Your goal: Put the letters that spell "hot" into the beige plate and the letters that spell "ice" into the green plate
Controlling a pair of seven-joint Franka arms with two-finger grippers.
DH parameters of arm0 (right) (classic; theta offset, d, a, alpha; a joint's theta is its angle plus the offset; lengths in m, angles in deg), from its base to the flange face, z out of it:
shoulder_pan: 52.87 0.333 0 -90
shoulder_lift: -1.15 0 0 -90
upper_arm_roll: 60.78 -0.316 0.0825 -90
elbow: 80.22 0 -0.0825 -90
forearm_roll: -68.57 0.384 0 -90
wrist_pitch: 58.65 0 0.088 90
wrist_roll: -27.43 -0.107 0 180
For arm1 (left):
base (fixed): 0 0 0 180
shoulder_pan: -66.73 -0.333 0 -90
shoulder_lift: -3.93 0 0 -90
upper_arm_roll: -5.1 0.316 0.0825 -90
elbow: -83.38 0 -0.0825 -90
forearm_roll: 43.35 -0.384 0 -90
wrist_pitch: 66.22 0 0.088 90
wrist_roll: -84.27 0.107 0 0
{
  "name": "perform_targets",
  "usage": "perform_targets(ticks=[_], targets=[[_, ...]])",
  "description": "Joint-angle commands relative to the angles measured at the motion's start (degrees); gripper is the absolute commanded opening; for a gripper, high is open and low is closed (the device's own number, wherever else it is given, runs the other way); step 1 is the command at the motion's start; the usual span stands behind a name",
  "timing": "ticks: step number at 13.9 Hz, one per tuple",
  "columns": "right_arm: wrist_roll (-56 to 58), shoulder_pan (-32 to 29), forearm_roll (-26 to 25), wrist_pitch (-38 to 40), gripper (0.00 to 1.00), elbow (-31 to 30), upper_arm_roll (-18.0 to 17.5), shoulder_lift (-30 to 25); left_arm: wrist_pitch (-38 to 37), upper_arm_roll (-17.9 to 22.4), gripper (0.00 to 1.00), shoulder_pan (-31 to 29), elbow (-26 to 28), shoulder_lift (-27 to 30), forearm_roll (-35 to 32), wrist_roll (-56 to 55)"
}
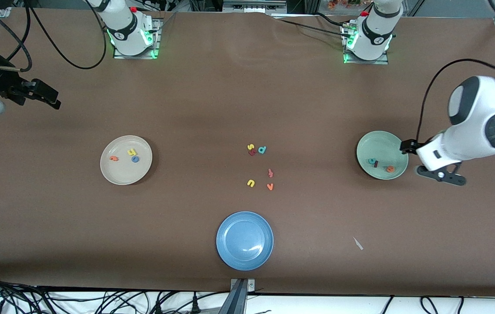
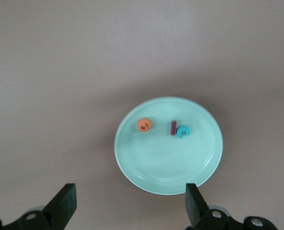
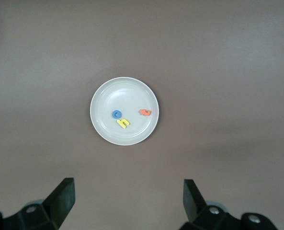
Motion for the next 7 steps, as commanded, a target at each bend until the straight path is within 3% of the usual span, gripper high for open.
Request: perform_targets(ticks=[1, 3, 5, 6, 7], targets=[[-0.54, 0.03, -0.39, 0.73, 1.0, 0.29, -0.03, -0.37, -8.76, -0.77, 1.0, 0.17, -10.92, 0.56, 3.01, 1.48], [-0.54, 0.03, -0.39, 0.73, 1.0, 0.29, -0.03, -0.37, -12.82, -1.9, 1.0, 0.35, -17.18, 0.47, 3.01, 1.48], [-0.54, 0.03, -0.39, 0.73, 1.0, 0.29, -0.03, -0.37, -14.67, -1.91, 1.0, 0.35, -19.39, 0.56, 3.1, 1.65], [-0.54, 0.03, -0.39, 0.73, 1.0, 0.29, -0.03, -0.37, -14.59, -0.95, 1.0, 1.83, -18.44, 3.17, 4.23, 1.39], [-0.54, 0.03, -0.39, 0.82, 1.0, 0.29, -0.03, -0.37, -14.59, 2.71, 1.0, 6.89, -17.91, 4.24, 4.85, 1.21]])
